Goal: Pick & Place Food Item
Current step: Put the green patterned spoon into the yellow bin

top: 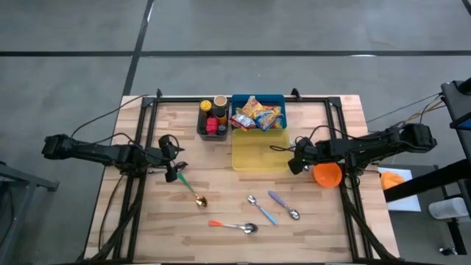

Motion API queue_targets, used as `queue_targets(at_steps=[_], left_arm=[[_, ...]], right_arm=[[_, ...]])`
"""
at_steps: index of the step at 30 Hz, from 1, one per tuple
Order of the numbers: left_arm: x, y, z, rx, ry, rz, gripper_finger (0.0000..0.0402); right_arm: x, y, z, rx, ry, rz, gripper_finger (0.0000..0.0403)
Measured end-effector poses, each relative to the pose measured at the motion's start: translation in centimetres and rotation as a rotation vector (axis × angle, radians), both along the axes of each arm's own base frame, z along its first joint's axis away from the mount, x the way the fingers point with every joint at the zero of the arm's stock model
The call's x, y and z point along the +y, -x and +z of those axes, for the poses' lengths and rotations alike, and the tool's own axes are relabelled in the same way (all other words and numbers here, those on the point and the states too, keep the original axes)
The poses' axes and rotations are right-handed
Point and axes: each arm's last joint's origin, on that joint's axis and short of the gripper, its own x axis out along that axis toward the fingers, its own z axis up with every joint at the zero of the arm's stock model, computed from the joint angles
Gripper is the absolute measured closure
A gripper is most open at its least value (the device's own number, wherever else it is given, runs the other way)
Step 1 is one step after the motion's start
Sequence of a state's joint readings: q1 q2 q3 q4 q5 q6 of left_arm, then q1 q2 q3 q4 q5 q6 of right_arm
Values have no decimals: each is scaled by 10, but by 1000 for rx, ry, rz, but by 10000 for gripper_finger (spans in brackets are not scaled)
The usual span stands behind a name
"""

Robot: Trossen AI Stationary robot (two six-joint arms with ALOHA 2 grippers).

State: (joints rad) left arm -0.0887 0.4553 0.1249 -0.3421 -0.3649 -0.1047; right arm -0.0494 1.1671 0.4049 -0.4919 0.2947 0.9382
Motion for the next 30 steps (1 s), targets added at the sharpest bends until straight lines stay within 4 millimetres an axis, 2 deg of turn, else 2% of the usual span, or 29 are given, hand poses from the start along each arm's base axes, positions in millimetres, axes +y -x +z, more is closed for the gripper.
queue_targets(at_steps=[6,13,30], left_arm=[[0,0,0,0,0,0,85],[0,0,0,0,0,0,85],[0,0,0,0,0,0,85]], right_arm=[[0,0,0,-2,4,-1,388],[0,1,-1,4,17,-6,370],[0,2,0,5,18,-10,367]])
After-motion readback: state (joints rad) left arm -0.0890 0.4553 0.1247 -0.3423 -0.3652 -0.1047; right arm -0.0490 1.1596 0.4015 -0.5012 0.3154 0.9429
